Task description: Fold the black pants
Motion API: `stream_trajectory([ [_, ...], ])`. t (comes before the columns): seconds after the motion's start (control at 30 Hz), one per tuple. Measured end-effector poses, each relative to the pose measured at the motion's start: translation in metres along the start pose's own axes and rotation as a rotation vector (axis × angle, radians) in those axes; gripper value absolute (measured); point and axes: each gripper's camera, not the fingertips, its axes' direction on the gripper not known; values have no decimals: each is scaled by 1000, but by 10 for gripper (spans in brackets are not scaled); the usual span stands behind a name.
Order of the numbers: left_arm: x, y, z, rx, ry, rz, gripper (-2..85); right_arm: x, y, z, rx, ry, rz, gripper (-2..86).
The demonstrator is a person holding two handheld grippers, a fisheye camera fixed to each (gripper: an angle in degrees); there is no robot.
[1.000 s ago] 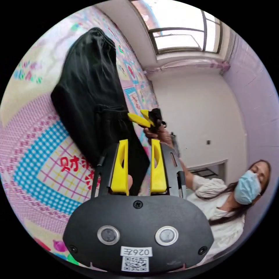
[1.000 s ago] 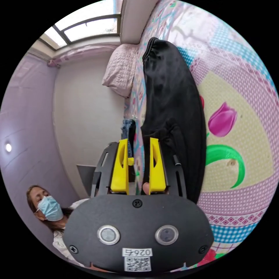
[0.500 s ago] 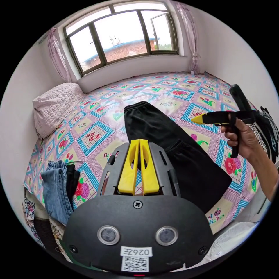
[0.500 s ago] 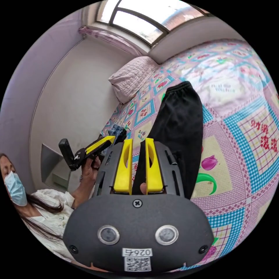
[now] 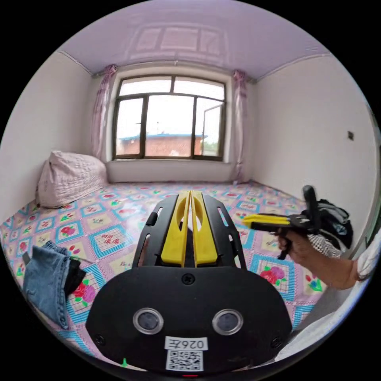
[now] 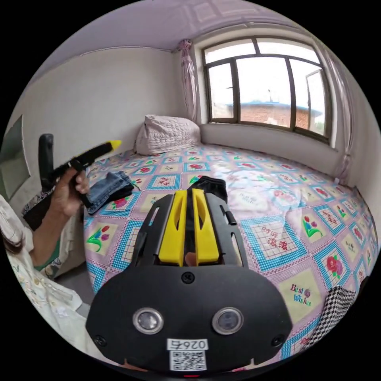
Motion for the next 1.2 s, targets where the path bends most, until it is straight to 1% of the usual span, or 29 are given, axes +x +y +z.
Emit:
stream_trajectory([
  [0.07,2,-7,-23,45,155,-10,-10,-6,-4,2,-59,-23,18,25],
  [0.1,3,-9,-28,47,183,-9,-10,-9,-7,2,-109,-66,31,12],
  [0.13,5,-13,-39,56,219,-3,-10,-11,-8,0,-119,-87,27,5],
  [0.17,8,-17,-52,81,231,14,-10,-19,-9,-9,-99,-99,14,-1],
  [0.2,10,-19,-60,105,228,20,-9,-28,-9,-22,-56,-60,4,-5],
  [0.23,12,-20,-78,174,210,21,-9,-33,-8,-29,-27,-25,0,-6],
  [0.27,14,-20,-96,268,206,37,-8,-45,-8,-41,26,57,-20,-7],
  [0.3,15,-20,-104,318,220,54,-6,-57,-10,-48,46,125,-48,-8],
  [0.37,10,-21,-131,471,368,58,6,-69,-15,-56,54,158,-74,-8],
  [0.4,7,-23,-137,501,415,56,11,-75,-17,-69,97,146,-62,-6],
  [0.43,2,-27,-147,552,503,62,2,-79,-17,-80,144,135,-66,-5],
  [0.47,-2,-33,-156,575,565,84,-4,-89,-12,-104,276,120,-87,-3],
  [0.5,-3,-36,-160,575,580,105,-5,-99,-7,-125,408,115,-113,-3],
  [0.53,-3,-44,-167,563,558,153,-7,-103,-5,-134,461,110,-127,-5],
  [0.57,-2,-50,-170,537,481,179,-8,-107,-3,-145,523,93,-149,-7],
  [0.6,-2,-53,-169,527,438,180,-8,-108,-5,-150,521,67,-171,-8],
  [0.63,-4,-55,-166,514,379,166,-9,-107,-8,-150,496,60,-168,-8],
  [0.7,-14,-56,-153,464,395,127,-8,-93,-16,-139,377,34,-108,-8],
  [0.73,-22,-54,-138,396,425,84,-6,-89,-15,-135,359,20,-100,-8],
  [0.77,-29,-48,-121,313,416,54,-3,-80,-11,-126,333,7,-67,-8],
  [0.8,-31,-43,-112,269,398,45,-1,-72,-3,-114,307,3,-32,-8],
  [0.83,-37,-32,-92,185,347,29,9,-68,0,-106,283,-2,-13,-8],
  [0.87,-42,-18,-71,103,295,21,25,-59,7,-88,223,-14,22,-7],
  [0.9,-44,-12,-59,59,271,25,36,-51,14,-67,159,-22,55,-6],
  [0.97,-56,15,-7,-128,218,33,80,-41,23,-31,62,-32,81,-1],
  [1.0,-59,21,7,-172,214,33,91,-35,27,-4,-13,-40,84,8],
  [1.07,-71,45,59,-345,217,48,115,-26,31,40,-126,-59,76,23],
  [1.17,-85,69,116,-507,261,57,126,-13,33,107,-271,-106,60,45],
  [1.2,-88,72,126,-529,268,62,128,-9,32,131,-313,-117,46,51],
])
